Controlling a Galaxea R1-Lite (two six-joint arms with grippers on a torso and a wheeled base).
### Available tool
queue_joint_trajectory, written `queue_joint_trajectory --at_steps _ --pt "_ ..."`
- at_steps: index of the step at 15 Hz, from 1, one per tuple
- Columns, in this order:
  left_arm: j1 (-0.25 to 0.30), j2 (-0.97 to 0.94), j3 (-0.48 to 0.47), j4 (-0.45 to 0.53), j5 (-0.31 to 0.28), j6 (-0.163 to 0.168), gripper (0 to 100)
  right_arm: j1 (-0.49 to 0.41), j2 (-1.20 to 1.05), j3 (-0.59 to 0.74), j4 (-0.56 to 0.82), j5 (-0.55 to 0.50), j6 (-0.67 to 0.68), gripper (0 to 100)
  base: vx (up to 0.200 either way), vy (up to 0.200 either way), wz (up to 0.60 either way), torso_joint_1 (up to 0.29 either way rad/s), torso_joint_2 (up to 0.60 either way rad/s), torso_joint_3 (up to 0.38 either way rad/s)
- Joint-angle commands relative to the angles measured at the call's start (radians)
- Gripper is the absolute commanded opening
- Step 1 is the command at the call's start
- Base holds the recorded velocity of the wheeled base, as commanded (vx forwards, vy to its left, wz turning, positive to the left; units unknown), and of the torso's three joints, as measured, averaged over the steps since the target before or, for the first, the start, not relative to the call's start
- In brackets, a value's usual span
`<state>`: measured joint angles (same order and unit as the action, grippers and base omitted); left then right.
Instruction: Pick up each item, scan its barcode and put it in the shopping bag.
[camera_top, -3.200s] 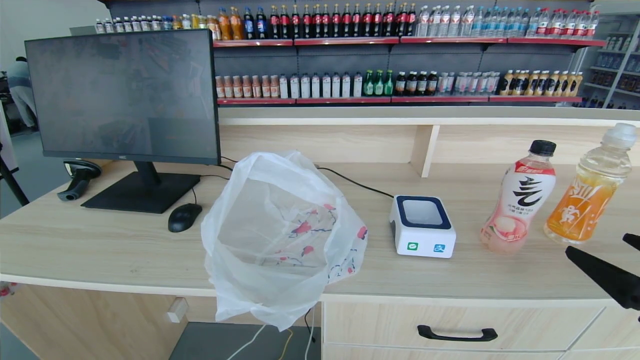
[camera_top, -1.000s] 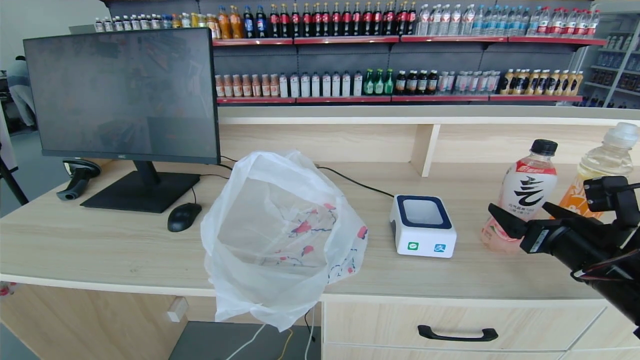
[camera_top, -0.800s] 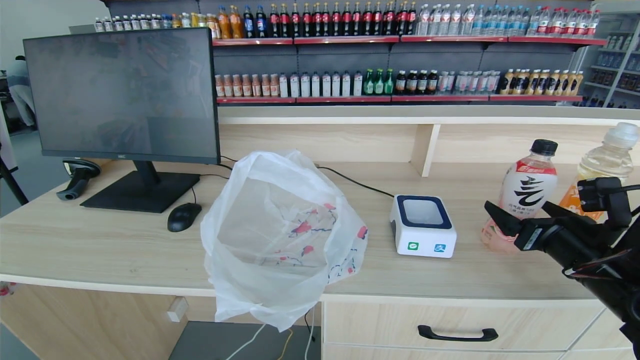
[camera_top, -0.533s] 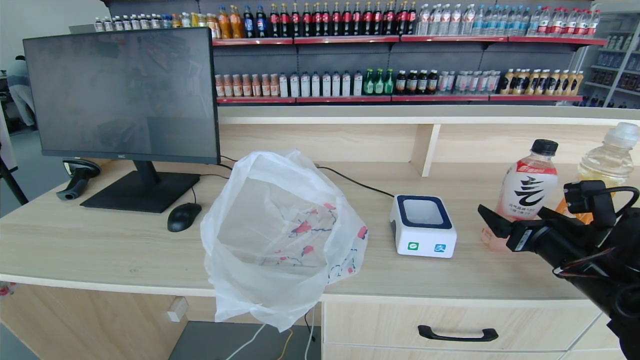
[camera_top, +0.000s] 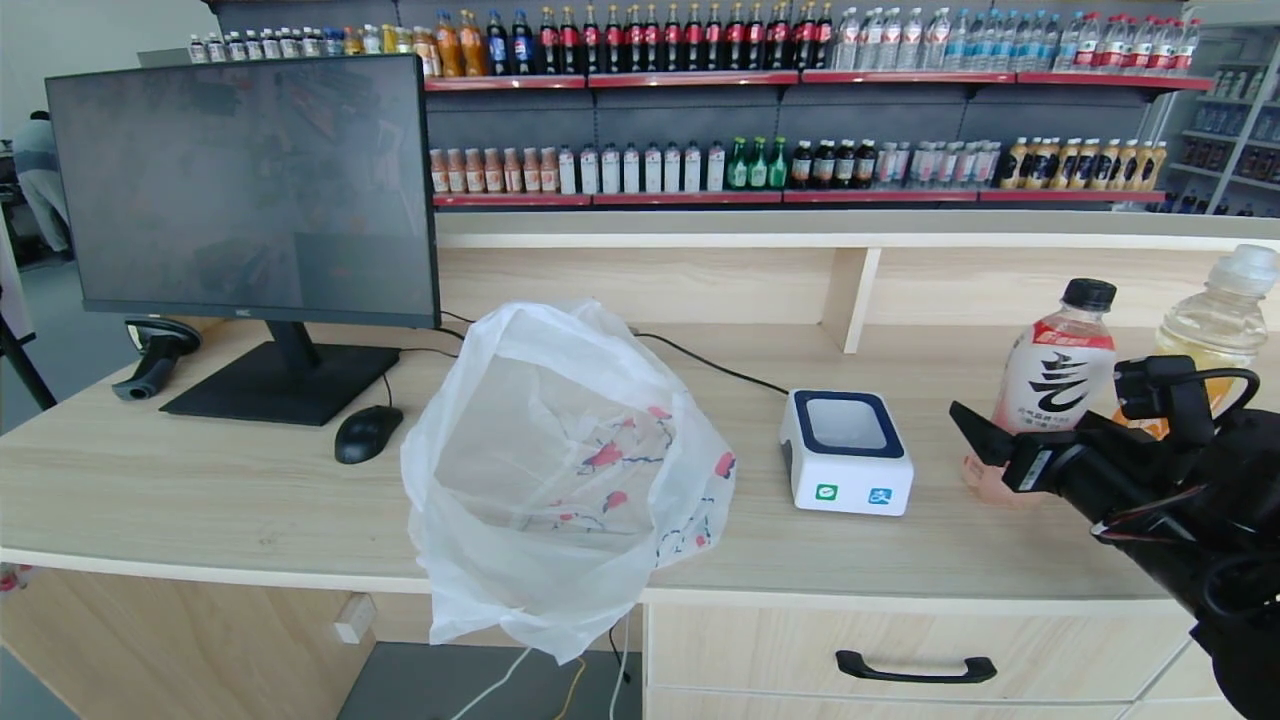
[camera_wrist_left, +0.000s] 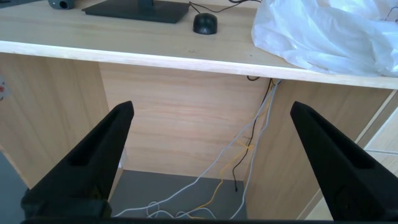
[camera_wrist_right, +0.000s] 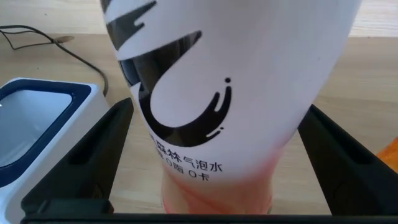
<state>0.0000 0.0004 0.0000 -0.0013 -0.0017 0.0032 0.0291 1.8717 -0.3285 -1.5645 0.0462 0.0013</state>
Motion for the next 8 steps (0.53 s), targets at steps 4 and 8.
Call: queue_joint_trajectory --at_steps 4,8 --pt "0.0 0.0 0.0 0.0 0.0 0.0 100 -0.006 0.038 -0.026 -0.006 -0.012 -0.003 100 0.0 0.0 0.0 0.0 0.0 0.0" --pt "0.0 0.0 0.0 0.0 0.0 0.0 100 -0.017 0.038 -0.05 -0.006 -0.012 -0.001 100 0.0 0.0 0.0 0.0 0.0 0.0"
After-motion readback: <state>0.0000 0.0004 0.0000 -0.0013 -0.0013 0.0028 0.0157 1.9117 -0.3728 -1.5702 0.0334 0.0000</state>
